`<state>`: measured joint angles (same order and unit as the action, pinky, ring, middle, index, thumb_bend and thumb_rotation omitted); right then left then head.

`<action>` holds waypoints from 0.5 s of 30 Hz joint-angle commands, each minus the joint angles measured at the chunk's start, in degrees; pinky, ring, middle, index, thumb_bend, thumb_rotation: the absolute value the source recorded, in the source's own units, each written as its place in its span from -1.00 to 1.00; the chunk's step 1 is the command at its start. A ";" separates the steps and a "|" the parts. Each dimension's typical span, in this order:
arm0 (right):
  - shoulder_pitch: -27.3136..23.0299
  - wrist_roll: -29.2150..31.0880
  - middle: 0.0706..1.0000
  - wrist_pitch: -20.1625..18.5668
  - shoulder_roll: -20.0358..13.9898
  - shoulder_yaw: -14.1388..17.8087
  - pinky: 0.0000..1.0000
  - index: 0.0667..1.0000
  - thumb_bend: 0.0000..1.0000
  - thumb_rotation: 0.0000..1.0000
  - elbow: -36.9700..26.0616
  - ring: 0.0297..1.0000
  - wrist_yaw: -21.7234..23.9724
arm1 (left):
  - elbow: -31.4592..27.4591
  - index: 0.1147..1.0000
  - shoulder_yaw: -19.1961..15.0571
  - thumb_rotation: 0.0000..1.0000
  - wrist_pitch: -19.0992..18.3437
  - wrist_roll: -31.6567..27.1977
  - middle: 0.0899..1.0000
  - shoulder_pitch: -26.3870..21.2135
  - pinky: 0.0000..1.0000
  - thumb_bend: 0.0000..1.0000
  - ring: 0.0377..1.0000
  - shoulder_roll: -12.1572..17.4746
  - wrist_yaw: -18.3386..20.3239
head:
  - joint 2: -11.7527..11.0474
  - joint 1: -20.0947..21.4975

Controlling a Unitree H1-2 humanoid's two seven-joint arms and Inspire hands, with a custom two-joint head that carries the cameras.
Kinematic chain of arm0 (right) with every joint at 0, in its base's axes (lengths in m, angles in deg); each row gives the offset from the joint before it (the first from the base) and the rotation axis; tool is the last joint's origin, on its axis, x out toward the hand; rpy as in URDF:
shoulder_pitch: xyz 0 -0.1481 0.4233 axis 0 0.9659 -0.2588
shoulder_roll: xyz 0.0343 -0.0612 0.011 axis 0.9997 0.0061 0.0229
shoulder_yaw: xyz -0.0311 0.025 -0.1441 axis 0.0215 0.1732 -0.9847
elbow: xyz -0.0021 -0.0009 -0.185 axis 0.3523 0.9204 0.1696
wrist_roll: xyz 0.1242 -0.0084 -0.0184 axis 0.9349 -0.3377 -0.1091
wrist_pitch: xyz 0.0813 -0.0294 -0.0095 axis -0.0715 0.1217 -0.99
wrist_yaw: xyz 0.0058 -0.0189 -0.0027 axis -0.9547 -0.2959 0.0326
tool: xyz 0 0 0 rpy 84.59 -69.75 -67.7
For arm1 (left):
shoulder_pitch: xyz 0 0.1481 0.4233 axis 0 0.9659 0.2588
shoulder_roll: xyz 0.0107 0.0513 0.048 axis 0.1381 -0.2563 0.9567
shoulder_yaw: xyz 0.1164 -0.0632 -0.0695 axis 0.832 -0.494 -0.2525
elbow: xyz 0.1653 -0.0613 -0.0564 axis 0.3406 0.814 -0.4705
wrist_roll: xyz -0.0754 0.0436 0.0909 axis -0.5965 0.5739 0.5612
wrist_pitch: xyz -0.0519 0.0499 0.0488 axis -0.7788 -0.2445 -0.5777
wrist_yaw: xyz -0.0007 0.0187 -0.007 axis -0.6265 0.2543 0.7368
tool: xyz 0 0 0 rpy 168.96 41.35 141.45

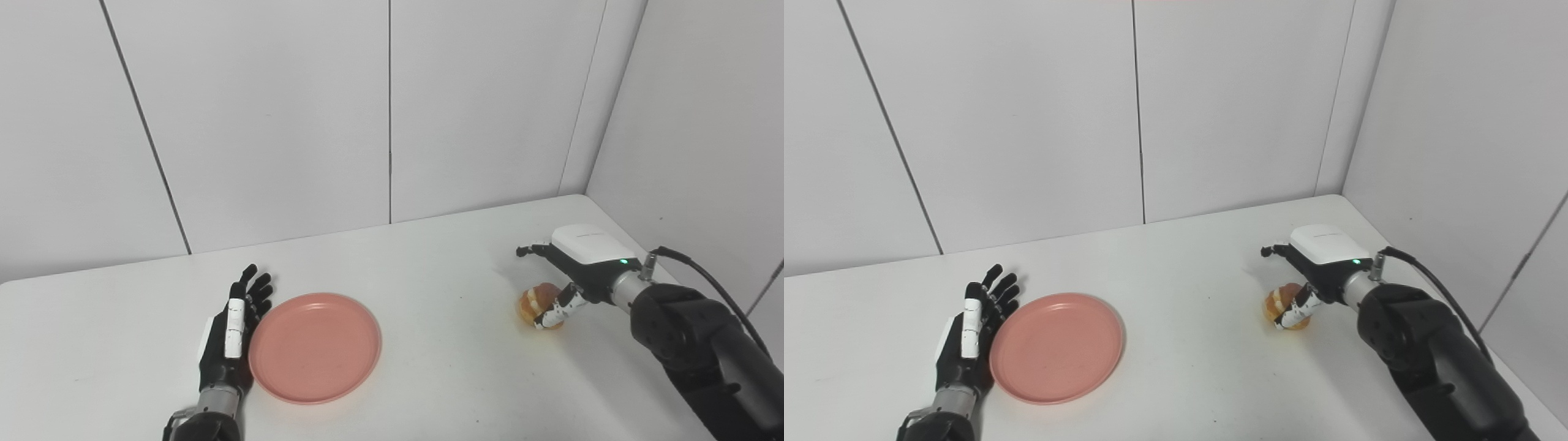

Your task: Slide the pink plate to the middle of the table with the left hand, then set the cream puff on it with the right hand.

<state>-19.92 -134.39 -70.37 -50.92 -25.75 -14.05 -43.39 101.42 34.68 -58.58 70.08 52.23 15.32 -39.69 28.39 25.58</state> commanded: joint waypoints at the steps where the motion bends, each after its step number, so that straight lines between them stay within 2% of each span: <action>1: -2.87 -0.85 0.67 -0.42 -1.91 0.51 0.38 0.59 1.00 -0.50 -0.30 0.60 -1.35 | 3.11 0.79 0.01 0.86 -1.25 -0.14 0.79 4.14 0.89 0.77 0.83 0.09 0.30 | 0.02 -0.06; 15: -3.63 -2.24 0.68 -0.11 -1.97 -1.82 0.36 0.58 1.00 -0.47 5.05 0.61 -2.18 | 2.90 0.79 -0.02 0.87 -1.49 -0.01 0.78 4.33 0.89 0.77 0.83 0.19 0.29 | 0.21 -0.35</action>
<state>-21.16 -135.41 -70.37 -50.90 -27.90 -8.46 -43.68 101.35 34.69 -58.61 70.27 52.24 15.34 -39.69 28.56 25.40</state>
